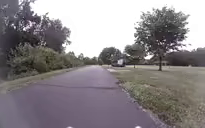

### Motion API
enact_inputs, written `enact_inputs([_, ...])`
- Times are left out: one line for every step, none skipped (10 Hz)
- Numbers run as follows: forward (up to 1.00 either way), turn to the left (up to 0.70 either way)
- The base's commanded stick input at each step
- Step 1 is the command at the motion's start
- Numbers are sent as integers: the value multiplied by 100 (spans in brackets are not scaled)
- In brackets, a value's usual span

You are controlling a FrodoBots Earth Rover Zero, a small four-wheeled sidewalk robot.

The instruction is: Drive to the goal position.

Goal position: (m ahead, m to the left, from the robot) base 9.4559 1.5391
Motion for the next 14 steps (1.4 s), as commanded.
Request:
enact_inputs([70, 0])
enact_inputs([70, 0])
enact_inputs([70, 0])
enact_inputs([70, 0])
enact_inputs([70, 0])
enact_inputs([70, 0])
enact_inputs([70, 0])
enact_inputs([70, 1])
enact_inputs([70, 2])
enact_inputs([70, 3])
enact_inputs([70, 5])
enact_inputs([70, 4])
enact_inputs([70, 2])
enact_inputs([70, 1])
